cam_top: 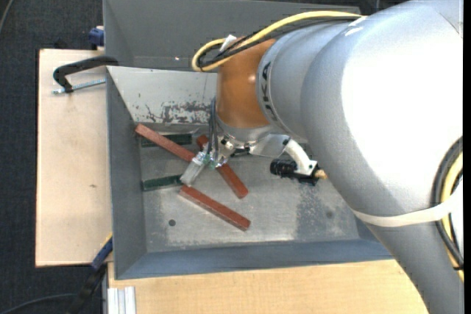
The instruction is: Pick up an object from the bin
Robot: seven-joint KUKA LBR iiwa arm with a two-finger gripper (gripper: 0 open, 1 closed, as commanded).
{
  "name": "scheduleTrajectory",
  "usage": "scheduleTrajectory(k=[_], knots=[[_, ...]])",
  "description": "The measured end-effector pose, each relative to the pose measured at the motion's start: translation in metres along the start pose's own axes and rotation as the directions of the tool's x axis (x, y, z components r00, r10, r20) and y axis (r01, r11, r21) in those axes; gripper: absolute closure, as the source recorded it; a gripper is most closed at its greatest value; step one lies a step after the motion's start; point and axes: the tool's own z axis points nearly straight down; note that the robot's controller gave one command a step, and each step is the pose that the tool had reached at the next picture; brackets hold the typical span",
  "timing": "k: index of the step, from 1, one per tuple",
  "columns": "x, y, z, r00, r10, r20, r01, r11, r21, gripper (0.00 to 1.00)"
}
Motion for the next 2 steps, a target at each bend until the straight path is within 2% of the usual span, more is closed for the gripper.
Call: scheduleTrajectory(k=[1,2], knots=[[-0.002,0.001,-0.004,1.000,0.000,0.002,0.000,1.000,-0.002,1.00],[-0.002,0.003,-0.035,1.000,-0.004,0.000,0.004,1.000,0.000,1.00]])
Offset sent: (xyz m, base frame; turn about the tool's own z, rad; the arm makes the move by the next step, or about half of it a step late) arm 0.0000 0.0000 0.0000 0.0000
